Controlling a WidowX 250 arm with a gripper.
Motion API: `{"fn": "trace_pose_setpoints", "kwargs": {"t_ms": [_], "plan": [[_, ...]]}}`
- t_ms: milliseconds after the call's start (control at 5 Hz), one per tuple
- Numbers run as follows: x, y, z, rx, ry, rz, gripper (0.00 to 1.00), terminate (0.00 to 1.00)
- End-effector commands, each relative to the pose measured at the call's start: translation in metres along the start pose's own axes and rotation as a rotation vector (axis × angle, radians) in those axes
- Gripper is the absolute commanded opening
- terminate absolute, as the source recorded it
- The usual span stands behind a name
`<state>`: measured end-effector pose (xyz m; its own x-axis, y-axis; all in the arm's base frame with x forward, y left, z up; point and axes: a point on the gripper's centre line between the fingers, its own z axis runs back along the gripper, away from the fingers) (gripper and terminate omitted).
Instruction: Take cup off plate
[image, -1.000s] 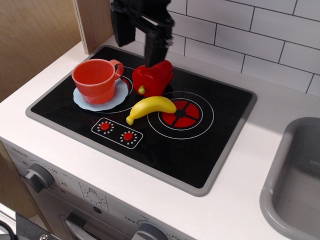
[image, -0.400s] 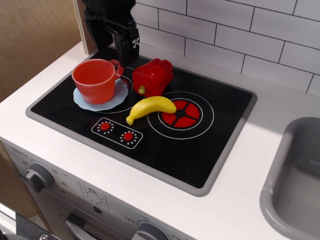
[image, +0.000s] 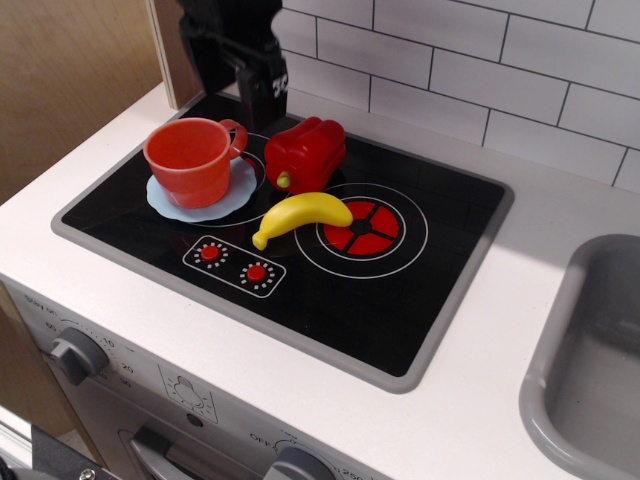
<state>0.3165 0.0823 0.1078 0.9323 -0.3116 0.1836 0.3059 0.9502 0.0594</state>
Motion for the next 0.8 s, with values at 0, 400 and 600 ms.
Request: {"fn": "trace_pose_setpoints", "kwargs": {"t_ms": [0, 400, 600], "plan": [[0.017, 0.015, 0.000, 0.073, -0.040, 0.033, 1.00, 0.00], [0.010, 0.016, -0.011, 0.112, -0.009, 0.021, 1.00, 0.00], [0.008, 0.017, -0.014, 0.105, 0.004, 0.009, 1.00, 0.00]]}}
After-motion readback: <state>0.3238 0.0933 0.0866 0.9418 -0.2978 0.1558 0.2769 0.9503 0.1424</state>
